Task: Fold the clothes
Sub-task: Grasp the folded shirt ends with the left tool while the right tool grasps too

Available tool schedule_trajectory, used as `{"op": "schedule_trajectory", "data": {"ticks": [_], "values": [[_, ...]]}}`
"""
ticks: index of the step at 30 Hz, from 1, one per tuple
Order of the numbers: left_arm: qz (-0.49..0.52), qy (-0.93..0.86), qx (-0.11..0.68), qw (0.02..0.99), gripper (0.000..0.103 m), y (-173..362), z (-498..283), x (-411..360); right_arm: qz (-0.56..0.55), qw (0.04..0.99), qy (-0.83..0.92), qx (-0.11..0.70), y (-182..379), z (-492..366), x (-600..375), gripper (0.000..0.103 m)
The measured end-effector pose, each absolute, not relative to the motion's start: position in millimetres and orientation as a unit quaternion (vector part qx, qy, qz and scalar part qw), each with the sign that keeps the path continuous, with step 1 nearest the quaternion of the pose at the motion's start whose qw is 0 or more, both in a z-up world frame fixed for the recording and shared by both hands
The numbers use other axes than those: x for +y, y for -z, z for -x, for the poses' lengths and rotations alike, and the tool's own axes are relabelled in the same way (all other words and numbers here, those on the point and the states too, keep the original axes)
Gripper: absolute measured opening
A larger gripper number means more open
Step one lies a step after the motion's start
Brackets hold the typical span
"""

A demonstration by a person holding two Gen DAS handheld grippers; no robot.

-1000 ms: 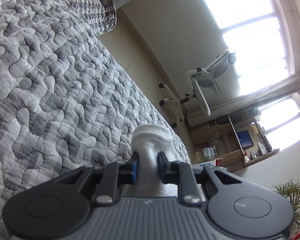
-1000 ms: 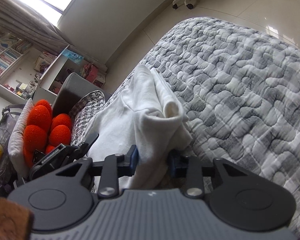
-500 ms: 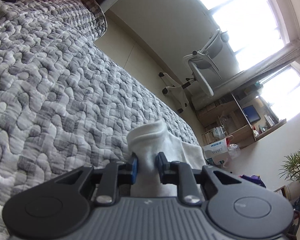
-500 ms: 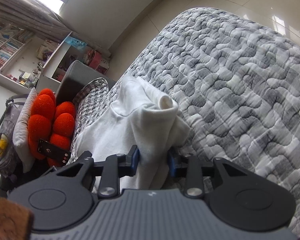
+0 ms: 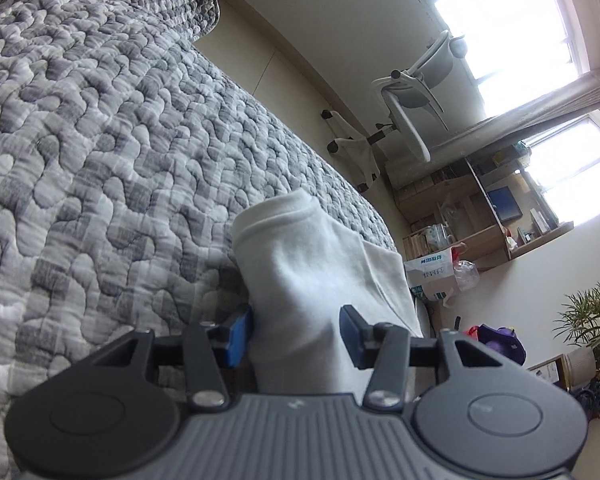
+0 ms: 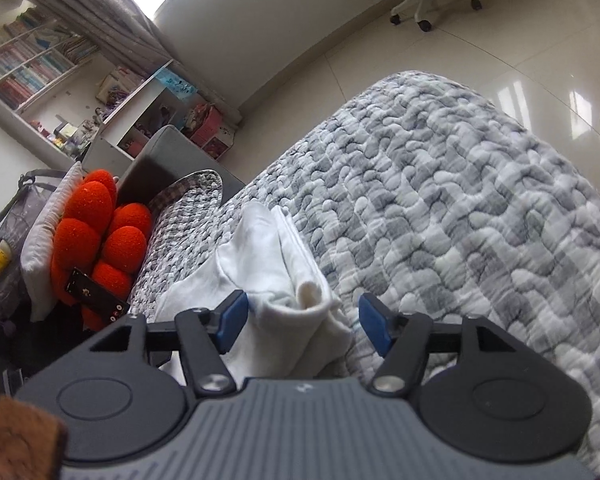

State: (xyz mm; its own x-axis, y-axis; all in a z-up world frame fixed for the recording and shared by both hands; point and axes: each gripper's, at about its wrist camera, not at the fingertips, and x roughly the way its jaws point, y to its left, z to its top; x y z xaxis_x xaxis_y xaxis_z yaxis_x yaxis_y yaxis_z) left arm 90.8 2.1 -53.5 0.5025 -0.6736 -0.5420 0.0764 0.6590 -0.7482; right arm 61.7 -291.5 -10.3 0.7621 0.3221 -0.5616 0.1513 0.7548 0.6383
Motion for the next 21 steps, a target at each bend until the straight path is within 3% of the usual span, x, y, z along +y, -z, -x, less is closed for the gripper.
{"op": "schedule_trajectory", "data": {"ticks": [8, 12, 16, 21], "values": [[0.349, 0.246, 0.463, 0.777, 0.049, 68, -86, 1, -0.35, 0.861, -0.117, 0.351, 32, -101, -294, 0.067], [0.362, 0.247, 0.463, 0.771, 0.049, 76, -87, 0, -0.385, 0.837, -0.136, 0.364, 45, -112, -299, 0.053], [0.361, 0.246, 0.455, 0.776, 0.049, 77, -86, -5, -0.393, 0.832, -0.14, 0.367, 44, -112, -301, 0.048], [0.354, 0.245, 0.439, 0.788, 0.042, 67, -86, -5, -0.416, 0.816, -0.137, 0.376, 40, -108, -306, 0.043]]}}
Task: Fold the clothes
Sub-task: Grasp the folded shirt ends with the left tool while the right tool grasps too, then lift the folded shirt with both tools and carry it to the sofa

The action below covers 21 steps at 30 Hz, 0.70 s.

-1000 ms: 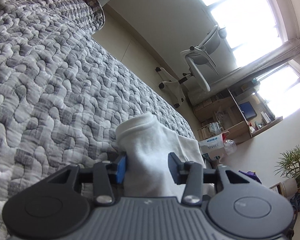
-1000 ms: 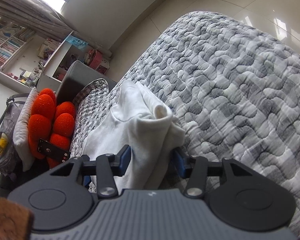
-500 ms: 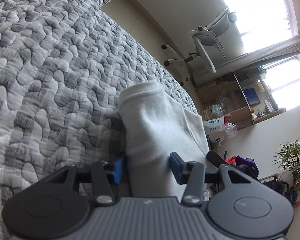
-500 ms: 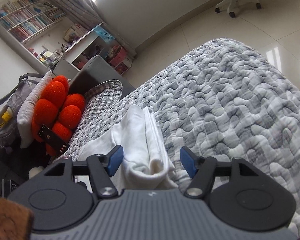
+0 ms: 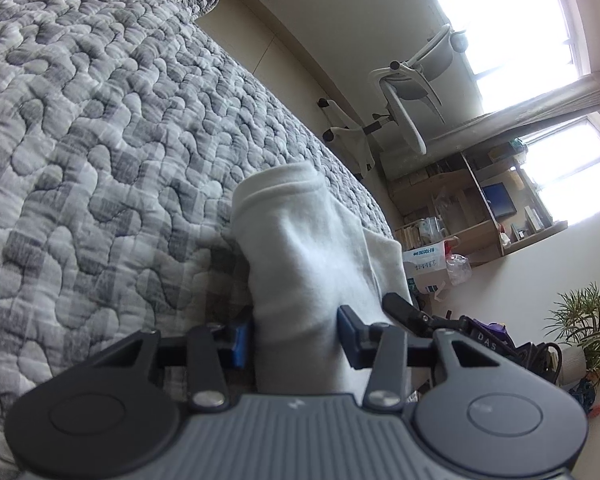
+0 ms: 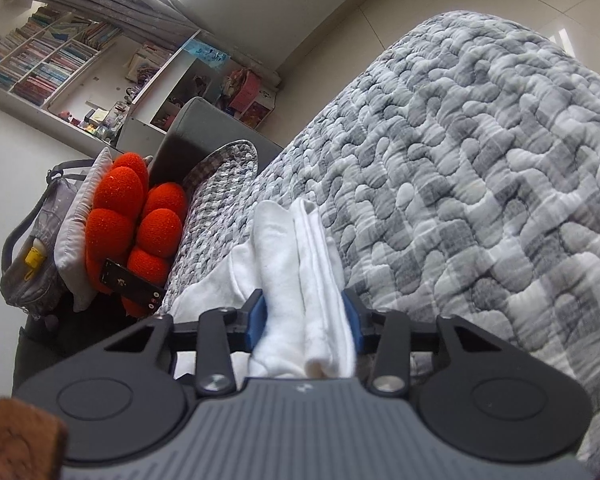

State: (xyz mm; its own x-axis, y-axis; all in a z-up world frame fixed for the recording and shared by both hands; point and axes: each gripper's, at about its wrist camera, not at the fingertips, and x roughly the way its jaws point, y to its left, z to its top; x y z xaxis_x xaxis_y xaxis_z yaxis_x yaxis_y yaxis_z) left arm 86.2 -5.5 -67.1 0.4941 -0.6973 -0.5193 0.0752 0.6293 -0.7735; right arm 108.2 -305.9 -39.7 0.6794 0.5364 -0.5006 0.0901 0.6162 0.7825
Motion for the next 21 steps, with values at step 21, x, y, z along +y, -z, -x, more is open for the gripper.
{"op": "schedule_trajectory", "data": {"ticks": [21], "values": [[0.345, 0.219, 0.441, 0.799, 0.053, 66, -100, 9, -0.423, 0.792, -0.167, 0.408, 49, -101, -295, 0.052]]}}
